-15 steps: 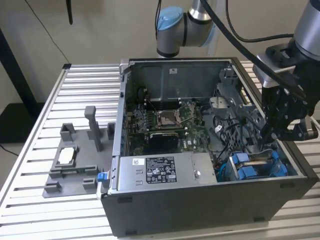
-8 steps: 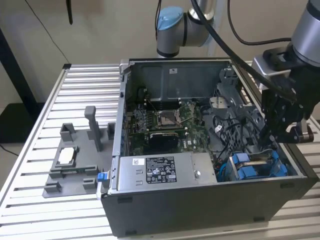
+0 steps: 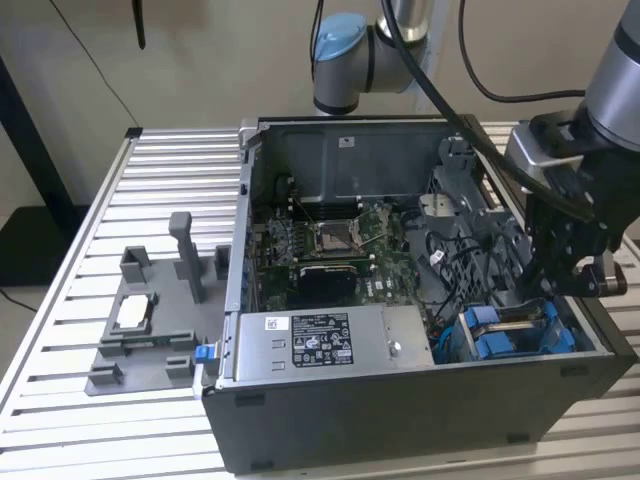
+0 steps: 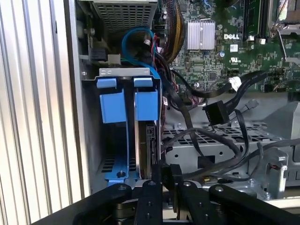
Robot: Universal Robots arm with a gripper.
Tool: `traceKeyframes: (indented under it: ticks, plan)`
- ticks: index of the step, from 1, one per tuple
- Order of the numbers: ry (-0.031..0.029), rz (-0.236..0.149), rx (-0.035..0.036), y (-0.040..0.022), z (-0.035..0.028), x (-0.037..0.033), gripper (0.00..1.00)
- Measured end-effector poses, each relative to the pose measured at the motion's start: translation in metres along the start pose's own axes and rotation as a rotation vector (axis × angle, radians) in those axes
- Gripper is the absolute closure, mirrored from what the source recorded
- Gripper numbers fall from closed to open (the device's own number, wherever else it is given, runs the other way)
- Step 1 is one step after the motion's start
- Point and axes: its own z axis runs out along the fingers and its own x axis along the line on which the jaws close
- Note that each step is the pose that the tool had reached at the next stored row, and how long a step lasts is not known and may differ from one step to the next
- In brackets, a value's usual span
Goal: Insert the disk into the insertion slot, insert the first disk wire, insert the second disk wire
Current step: 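Insert the first disk wire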
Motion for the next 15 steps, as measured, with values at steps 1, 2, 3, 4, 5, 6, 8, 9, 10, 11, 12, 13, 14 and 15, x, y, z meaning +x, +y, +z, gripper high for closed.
traceKeyframes:
  ticks: [1,2,3,4,5,6,8,9,10,11,12,13,14,15]
  plan:
    - [0.0002,0.0,-0.0046,-0.0003,0.001,0.0002,0.81]
    - [0.0007,-0.001,-0.01,-0.0005,0.0014,0.0005,0.81]
    - [0.0009,-0.001,-0.0155,-0.0006,0.0018,0.0008,0.81]
    - [0.0011,-0.001,-0.0208,-0.0007,0.0022,0.0011,0.81]
    - [0.0012,-0.001,-0.0248,-0.0008,0.0026,0.0019,0.81]
    - [0.0013,-0.001,-0.0258,-0.0012,0.0029,0.0027,0.81]
    - [0.0012,-0.003,-0.0266,-0.0026,0.0035,0.0039,0.81]
    - [0.0011,-0.004,-0.0268,-0.0032,0.0039,0.0045,0.81]
    - [0.001,-0.004,-0.027,-0.0033,0.0042,0.0048,0.81]
    - [0.0011,-0.005,-0.0271,-0.0033,0.0044,0.005,0.81]
    - [0.0013,-0.005,-0.0272,-0.0032,0.0045,0.0051,0.81]
    - [0.0012,-0.005,-0.0273,-0.0033,0.0047,0.0051,0.81]
    - [0.0012,-0.005,-0.0273,-0.0033,0.0049,0.0052,0.81]
    - [0.0012,-0.005,-0.0273,-0.0033,0.005,0.0052,0.81]
